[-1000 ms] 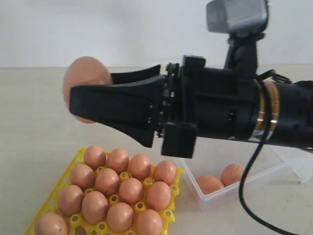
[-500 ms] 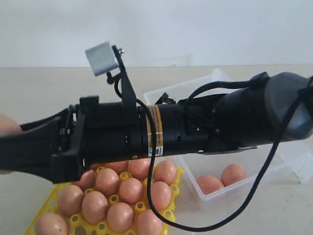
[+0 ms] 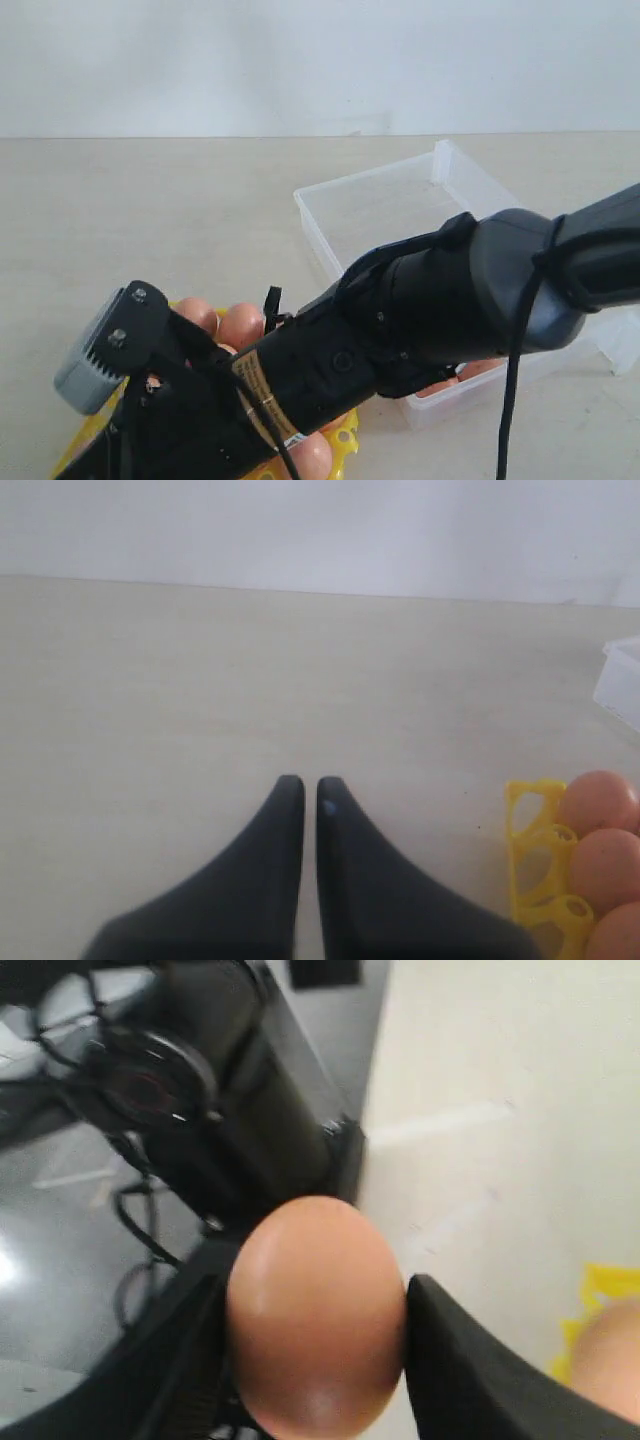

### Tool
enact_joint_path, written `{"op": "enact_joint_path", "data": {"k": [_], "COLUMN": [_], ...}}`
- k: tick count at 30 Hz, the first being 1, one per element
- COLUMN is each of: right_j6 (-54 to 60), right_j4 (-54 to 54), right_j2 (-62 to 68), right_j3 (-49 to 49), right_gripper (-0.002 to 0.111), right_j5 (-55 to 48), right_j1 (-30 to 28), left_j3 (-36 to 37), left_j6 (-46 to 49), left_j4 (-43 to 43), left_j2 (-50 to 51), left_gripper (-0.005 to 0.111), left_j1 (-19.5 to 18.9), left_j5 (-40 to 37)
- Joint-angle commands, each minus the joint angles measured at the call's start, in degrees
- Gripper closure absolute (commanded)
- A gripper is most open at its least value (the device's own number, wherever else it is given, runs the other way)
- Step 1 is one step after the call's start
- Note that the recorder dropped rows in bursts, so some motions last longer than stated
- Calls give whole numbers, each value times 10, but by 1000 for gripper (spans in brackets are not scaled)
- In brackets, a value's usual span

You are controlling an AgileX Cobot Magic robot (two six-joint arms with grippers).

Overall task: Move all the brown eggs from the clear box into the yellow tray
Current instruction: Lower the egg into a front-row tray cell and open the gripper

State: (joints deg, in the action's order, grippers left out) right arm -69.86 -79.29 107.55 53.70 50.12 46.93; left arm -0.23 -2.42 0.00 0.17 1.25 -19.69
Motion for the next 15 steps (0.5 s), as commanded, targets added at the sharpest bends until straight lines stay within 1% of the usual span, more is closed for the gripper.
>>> {"op": "enact_joint_path", "data": {"k": [1,3,6,15], "right_j6": [-1,-1,-1,-1], "right_j4": [1,1,10,12], "right_j2": [0,0,0,0], "right_j3": [4,4,4,4], "right_gripper": [108,108,108,108], "right_j5": [-166,-204,-236,-260], "right_j1": [22,22,22,22], "left_j3": [2,2,2,2], "left_j6": [2,2,2,2], "left_j4": [0,0,0,0], "left_j2": [-2,-2,-2,-2], "left_gripper": [103,103,103,103], "left_j1": [0,0,0,0], "left_j5": [4,4,4,4]}}
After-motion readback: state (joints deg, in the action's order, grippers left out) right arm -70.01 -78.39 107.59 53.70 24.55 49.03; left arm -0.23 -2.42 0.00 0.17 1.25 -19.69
